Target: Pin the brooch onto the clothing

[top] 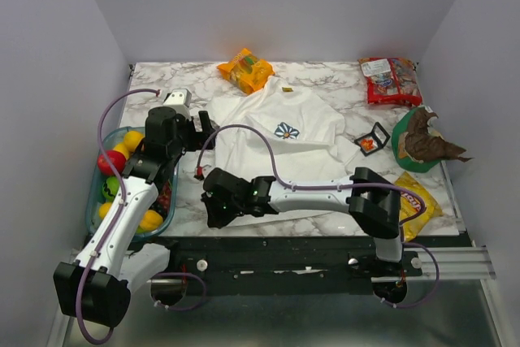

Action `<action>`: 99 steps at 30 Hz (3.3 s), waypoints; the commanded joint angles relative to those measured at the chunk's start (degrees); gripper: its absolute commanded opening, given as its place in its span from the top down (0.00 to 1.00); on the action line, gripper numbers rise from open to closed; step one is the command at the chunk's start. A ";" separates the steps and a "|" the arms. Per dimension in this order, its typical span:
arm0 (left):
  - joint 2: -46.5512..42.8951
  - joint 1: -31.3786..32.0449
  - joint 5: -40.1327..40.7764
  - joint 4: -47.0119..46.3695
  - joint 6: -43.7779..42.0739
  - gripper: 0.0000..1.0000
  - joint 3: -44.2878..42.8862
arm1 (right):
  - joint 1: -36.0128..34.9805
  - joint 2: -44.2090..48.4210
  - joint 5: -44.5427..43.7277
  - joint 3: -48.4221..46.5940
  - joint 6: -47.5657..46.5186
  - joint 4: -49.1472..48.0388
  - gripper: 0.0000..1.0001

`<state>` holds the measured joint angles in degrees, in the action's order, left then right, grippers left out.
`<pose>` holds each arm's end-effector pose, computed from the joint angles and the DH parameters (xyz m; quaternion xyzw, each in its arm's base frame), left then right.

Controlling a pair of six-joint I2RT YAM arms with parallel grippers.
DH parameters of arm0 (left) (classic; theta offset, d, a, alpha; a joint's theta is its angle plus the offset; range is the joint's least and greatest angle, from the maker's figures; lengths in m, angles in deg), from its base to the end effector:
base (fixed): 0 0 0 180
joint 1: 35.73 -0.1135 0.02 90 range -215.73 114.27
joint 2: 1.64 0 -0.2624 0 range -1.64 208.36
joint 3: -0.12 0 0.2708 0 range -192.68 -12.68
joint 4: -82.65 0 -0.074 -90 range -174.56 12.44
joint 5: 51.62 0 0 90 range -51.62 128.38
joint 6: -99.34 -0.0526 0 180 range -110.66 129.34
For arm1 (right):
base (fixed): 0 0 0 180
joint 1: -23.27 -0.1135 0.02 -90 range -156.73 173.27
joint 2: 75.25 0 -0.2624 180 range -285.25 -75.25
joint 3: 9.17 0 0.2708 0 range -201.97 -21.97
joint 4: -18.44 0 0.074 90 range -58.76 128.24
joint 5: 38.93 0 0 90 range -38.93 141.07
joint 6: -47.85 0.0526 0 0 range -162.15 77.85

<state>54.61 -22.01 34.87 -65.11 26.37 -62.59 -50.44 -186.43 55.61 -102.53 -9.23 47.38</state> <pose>0.2491 -0.0641 0.3071 -0.0082 0.8467 -0.1659 0.5054 0.1248 0.4420 0.1832 -0.3374 0.8656 0.3172 0.1904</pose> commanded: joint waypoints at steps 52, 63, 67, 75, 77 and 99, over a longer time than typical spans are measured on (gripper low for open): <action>34.88 53.96 9.23 -32.61 3.61 0.20 -6.34 | 59.47 13.01 -11.22 11.65 -1.20 10.14 0.19; 48.86 56.33 3.51 -45.36 9.67 0.35 -3.62 | 61.32 5.71 -7.26 8.66 -1.46 9.70 0.50; 49.75 56.60 2.19 -46.33 12.22 0.43 -0.37 | 62.02 2.90 -5.68 5.86 -1.90 9.70 0.62; 48.78 57.30 1.93 -46.51 16.53 0.54 5.96 | 63.43 -3.16 -5.76 -4.51 -3.57 12.24 0.96; 48.78 57.47 1.31 -47.04 17.59 0.55 6.49 | 63.95 -5.71 -6.82 -7.76 -4.62 13.47 0.97; 45.72 59.76 -0.54 -35.54 10.31 0.37 -6.76 | 64.48 -24.35 -16.49 -47.85 -16.05 23.94 0.78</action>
<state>105.56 37.55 33.43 -109.11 41.94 -63.99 13.64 -211.01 42.69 -146.26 -21.82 70.52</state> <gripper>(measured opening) 0.522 0.103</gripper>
